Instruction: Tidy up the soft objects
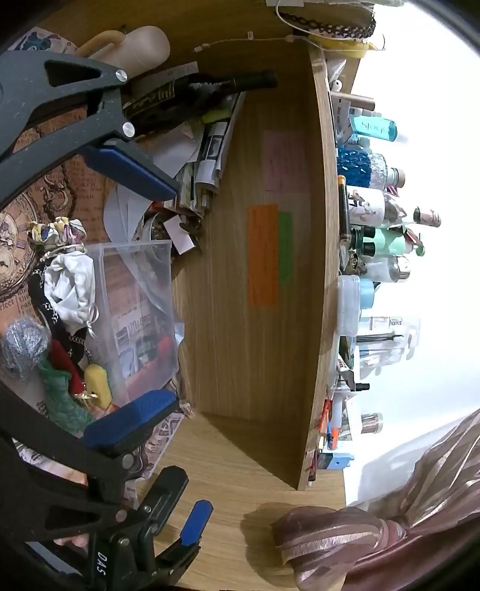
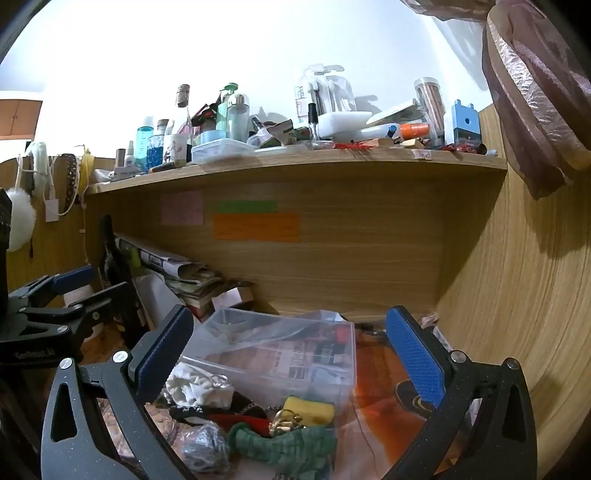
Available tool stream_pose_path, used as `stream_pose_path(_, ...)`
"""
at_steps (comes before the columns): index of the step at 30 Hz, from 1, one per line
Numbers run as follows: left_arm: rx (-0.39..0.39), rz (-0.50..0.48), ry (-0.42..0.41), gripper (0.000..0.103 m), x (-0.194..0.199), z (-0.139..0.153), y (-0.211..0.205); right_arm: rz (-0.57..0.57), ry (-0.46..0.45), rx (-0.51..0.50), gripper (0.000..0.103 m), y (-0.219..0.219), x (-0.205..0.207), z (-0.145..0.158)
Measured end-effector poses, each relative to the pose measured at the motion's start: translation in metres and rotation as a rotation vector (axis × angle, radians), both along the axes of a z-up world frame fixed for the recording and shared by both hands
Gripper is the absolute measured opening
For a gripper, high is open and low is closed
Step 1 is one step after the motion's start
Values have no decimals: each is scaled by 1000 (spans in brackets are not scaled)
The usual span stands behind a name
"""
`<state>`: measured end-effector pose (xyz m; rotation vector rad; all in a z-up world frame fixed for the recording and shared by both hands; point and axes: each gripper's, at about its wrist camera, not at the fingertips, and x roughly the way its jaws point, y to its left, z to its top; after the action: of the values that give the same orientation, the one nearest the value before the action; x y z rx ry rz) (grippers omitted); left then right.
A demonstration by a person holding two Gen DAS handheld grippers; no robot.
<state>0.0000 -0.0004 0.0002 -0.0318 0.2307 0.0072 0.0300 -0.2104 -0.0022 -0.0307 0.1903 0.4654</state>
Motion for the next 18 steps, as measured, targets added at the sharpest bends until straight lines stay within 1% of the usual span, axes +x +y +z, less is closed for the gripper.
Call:
stream_pose_path(5, 4, 15, -8, 103, -1, -2, -5, 3, 2, -1, 103, 0, -1, 1)
stream_pose_path(6, -8, 0, -23, 103, -3, -2, 0, 3, 2, -1, 103, 0, -1, 1)
stream_pose_path(18, -8, -7, -19, 103, -3, 1, 0, 8, -5, 20, 103, 0, -3, 2)
